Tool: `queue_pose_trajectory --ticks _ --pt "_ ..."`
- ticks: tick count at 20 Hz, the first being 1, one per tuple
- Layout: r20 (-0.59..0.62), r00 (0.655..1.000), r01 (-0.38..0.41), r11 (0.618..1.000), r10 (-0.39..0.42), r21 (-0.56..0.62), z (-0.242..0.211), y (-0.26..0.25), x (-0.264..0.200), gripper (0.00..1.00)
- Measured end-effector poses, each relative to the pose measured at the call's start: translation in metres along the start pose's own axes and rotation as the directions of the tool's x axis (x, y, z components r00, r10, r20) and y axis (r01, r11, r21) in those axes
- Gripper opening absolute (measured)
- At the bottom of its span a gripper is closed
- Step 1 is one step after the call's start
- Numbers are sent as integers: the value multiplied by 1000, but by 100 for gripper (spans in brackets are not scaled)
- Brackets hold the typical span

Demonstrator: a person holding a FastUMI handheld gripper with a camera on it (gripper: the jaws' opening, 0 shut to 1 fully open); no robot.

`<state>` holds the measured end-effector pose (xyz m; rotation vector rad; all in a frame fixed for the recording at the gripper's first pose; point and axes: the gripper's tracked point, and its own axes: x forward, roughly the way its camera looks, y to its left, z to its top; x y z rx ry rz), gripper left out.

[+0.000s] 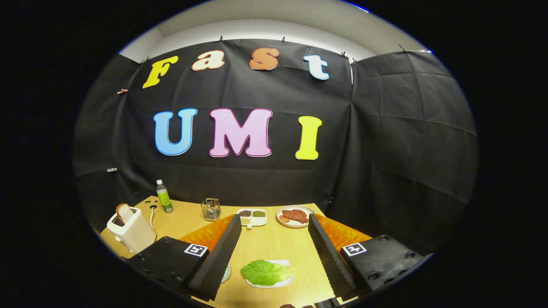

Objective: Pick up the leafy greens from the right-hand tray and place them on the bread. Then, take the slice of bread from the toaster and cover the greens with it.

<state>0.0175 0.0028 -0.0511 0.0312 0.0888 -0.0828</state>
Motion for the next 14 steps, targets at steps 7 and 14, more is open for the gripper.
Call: queue_pose_trajectory --ticks 7,14 --pt "-133 967 -231 967 216 -110 -58 10 41 98" --pt "-378 851 -417 907 364 -67 -165 2 69 98"
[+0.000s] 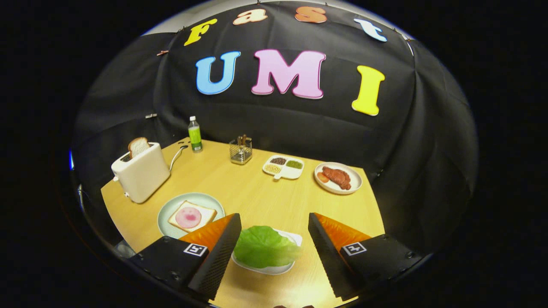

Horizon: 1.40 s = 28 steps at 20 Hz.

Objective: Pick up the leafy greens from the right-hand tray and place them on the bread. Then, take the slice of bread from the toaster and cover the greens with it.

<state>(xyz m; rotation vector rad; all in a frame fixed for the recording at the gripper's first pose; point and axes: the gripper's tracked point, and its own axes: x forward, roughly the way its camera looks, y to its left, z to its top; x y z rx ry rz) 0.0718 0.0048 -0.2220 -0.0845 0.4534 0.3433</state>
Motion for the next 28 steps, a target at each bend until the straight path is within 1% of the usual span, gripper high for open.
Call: queue_pose_trajectory --ticks 6,11,13,14,16,17,19,20,23,24,25,26,27,28 --pt "-106 987 -128 989 119 -73 -46 8 42 98" --pt "-238 955 -208 972 178 -108 -100 26 68 98" --pt "-273 945 -216 969 177 -119 -116 28 77 98" --pt "-286 942 -217 968 175 -123 -121 27 79 96" --pt "-300 937 -225 966 179 -126 -127 27 84 96" --pt "-307 933 -234 965 189 -118 -129 29 87 94" --pt "-353 908 -264 962 226 -63 -140 34 86 92" --pt "-335 915 -255 966 225 -49 -135 32 90 88" --pt "-343 914 -255 964 217 -71 -139 31 91 86" --pt "-346 912 -255 965 220 -58 -139 33 88 85" --pt "-355 911 -244 969 212 -47 -139 32 88 84" --pt "-364 908 -239 970 208 -44 -139 32 89 74" --pt "-367 909 -234 971 199 -53 -139 31 90 74" --pt "-368 908 -232 972 200 -45 -139 33 88 60"
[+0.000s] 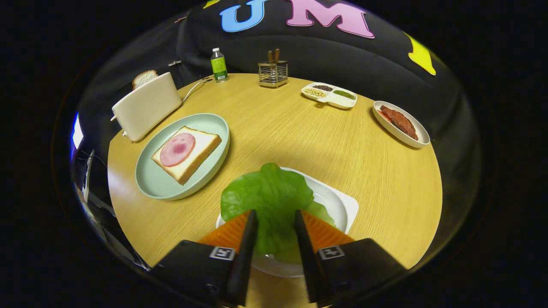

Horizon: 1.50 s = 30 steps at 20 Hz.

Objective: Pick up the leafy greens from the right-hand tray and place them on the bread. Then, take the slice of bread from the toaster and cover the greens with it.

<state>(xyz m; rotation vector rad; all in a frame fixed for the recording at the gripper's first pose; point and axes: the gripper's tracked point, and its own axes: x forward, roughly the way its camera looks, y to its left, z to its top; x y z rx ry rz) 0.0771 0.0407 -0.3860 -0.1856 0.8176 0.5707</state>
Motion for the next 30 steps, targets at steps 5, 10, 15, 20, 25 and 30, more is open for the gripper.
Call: queue_pose_trajectory --ticks 5,10,15,20,25,30 --pt "10 1000 3 1000 -3 -12 -1 3 -1 15" --pt "-2 1000 -18 1000 18 21 0 3 -5 6" --pt "47 999 -17 1000 16 22 18 4 -25 6" --pt "82 997 -12 999 9 43 38 7 -47 5" --pt "117 993 -8 997 0 71 71 14 -68 5" --pt "142 989 -48 997 40 58 106 51 -78 5"
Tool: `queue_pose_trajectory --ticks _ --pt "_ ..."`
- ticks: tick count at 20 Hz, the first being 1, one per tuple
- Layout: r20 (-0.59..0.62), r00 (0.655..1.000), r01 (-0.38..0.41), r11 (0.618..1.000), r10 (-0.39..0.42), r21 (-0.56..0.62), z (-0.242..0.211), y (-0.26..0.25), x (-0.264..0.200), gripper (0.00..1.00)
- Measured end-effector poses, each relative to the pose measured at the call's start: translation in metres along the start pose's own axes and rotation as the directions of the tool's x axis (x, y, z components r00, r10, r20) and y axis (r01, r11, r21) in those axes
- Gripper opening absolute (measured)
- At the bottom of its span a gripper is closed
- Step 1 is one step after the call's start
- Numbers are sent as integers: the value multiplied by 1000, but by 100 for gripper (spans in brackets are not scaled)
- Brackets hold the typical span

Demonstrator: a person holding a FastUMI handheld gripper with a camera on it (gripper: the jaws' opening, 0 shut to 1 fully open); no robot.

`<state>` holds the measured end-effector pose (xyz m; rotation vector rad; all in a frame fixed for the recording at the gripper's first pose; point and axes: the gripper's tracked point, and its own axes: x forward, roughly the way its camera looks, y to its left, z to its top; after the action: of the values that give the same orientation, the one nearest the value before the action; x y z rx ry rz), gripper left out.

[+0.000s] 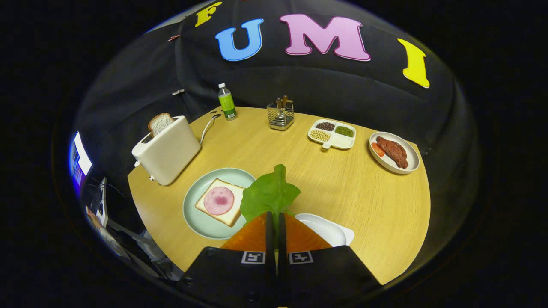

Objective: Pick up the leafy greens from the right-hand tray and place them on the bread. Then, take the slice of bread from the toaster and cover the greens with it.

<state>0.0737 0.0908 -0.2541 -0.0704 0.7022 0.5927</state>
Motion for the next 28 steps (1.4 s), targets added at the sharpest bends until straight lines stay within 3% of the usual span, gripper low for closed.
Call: queue_pose_trajectory --ticks 8,19,25,26,28 --pt "-43 998 -46 997 44 -56 17 79 31 5" --pt "-160 987 0 992 -20 -128 -4 119 82 6" --pt "-196 980 20 992 -44 -127 -9 123 96 17" --pt "-204 978 12 993 -37 -122 -12 127 98 26" --pt "-203 978 26 993 -50 -117 -10 126 100 26"
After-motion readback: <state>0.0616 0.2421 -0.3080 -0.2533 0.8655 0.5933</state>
